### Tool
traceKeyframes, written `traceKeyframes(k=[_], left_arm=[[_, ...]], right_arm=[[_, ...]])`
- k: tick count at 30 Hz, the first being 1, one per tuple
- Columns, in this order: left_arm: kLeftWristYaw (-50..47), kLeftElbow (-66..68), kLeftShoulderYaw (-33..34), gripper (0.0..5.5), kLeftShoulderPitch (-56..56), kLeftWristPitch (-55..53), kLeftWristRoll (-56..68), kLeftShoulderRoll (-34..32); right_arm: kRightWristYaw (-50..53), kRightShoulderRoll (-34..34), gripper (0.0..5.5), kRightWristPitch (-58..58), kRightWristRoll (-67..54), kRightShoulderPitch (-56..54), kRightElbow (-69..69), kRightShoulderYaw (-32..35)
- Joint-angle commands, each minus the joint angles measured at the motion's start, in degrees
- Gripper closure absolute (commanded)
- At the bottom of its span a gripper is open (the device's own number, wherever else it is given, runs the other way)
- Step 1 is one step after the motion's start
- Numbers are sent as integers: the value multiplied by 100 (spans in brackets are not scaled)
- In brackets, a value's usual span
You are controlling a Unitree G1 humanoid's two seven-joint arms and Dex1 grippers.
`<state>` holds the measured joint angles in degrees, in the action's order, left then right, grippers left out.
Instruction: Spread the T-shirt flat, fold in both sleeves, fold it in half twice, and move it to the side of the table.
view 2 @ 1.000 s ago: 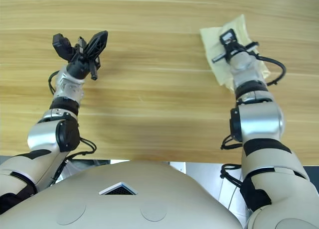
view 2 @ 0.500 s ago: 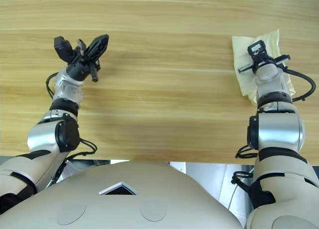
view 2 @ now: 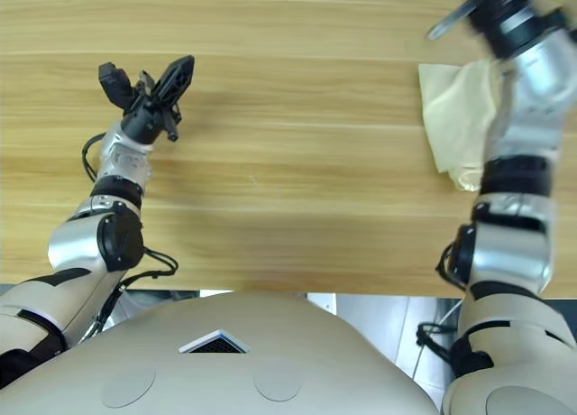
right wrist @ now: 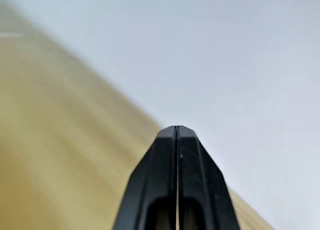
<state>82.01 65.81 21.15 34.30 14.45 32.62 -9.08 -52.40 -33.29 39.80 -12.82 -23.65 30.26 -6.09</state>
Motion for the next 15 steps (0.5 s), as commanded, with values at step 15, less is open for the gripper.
traceKeyframes(k=[15], left_arm=[[-10015,1175,-1489,550,1596,-123,-3164,82]], right_arm=[[6663,1929,547,-2536,1860,-2274,4334,-1465]])
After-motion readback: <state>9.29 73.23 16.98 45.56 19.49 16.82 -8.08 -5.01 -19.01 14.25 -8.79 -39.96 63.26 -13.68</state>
